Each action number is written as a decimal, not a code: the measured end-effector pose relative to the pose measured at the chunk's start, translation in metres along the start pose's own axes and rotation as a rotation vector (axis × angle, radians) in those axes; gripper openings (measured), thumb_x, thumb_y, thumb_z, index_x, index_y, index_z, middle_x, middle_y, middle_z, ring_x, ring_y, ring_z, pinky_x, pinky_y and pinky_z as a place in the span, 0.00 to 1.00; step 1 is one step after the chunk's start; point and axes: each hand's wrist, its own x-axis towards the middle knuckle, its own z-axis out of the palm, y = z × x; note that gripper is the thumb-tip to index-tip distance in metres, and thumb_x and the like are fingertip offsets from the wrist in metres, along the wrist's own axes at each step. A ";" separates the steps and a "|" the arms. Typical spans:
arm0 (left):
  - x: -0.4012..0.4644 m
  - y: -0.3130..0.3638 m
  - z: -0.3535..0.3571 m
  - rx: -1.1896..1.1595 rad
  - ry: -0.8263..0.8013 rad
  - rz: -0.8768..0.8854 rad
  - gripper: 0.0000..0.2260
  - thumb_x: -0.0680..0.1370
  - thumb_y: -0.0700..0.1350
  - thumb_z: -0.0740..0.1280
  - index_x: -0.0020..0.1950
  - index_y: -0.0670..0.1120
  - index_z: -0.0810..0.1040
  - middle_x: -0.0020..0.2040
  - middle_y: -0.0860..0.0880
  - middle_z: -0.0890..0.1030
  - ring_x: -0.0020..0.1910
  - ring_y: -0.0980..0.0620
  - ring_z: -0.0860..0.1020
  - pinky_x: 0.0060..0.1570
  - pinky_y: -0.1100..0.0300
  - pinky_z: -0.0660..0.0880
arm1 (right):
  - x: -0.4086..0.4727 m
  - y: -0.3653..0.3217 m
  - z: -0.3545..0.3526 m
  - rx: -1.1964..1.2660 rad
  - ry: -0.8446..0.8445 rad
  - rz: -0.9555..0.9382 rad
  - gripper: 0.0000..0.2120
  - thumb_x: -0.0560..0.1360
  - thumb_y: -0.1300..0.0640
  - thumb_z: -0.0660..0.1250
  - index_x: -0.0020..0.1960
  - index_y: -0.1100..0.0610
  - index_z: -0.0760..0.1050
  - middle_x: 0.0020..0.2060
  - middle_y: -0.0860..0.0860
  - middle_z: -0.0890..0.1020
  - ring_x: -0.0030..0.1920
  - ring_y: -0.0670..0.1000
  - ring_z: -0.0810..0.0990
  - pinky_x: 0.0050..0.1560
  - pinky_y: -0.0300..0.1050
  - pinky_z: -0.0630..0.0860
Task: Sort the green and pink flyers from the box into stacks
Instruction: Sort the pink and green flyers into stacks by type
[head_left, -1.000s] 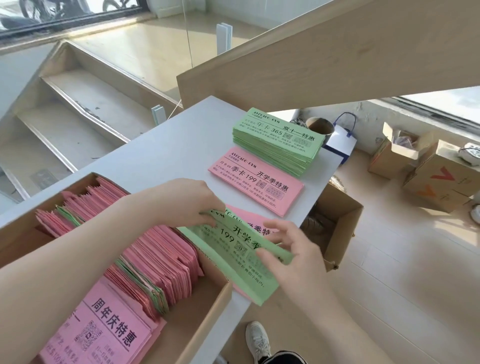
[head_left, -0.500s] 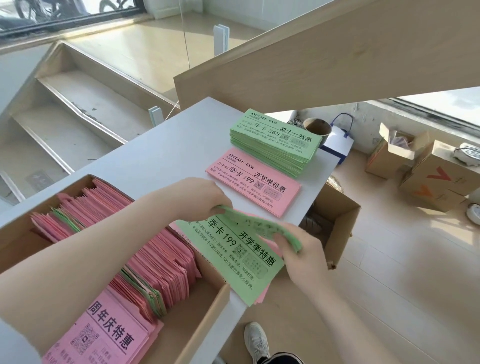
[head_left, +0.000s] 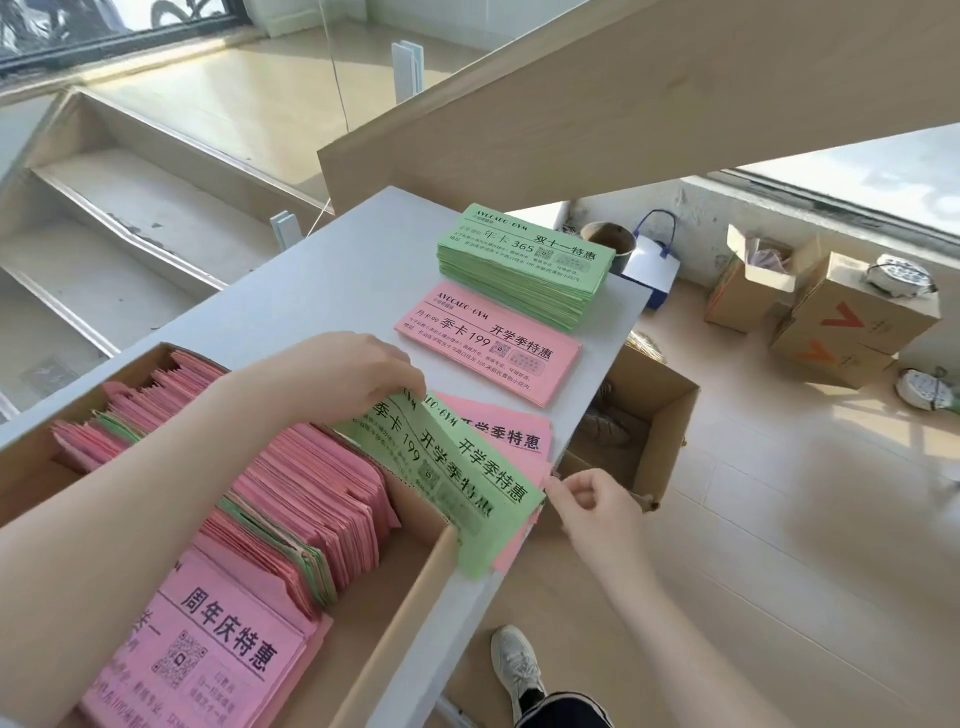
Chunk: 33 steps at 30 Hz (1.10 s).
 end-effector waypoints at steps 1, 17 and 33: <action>-0.001 0.001 0.001 -0.001 0.014 -0.002 0.16 0.82 0.43 0.52 0.64 0.54 0.73 0.60 0.57 0.76 0.53 0.55 0.73 0.50 0.64 0.67 | 0.002 0.001 0.005 -0.039 0.005 0.045 0.10 0.72 0.46 0.69 0.38 0.52 0.75 0.36 0.49 0.81 0.39 0.51 0.80 0.40 0.44 0.75; 0.002 0.015 0.004 -0.153 0.207 -0.020 0.09 0.81 0.42 0.54 0.58 0.50 0.69 0.76 0.63 0.50 0.60 0.49 0.74 0.48 0.56 0.73 | -0.010 -0.032 -0.022 -0.114 -0.094 -0.605 0.07 0.74 0.55 0.58 0.48 0.44 0.71 0.37 0.39 0.82 0.37 0.44 0.79 0.34 0.33 0.69; 0.017 0.001 0.031 0.047 0.503 0.146 0.18 0.69 0.47 0.73 0.55 0.52 0.69 0.39 0.56 0.82 0.45 0.50 0.78 0.49 0.59 0.63 | 0.014 -0.054 -0.052 -0.182 -0.261 -0.680 0.06 0.75 0.45 0.58 0.42 0.46 0.65 0.30 0.47 0.78 0.28 0.49 0.71 0.32 0.37 0.66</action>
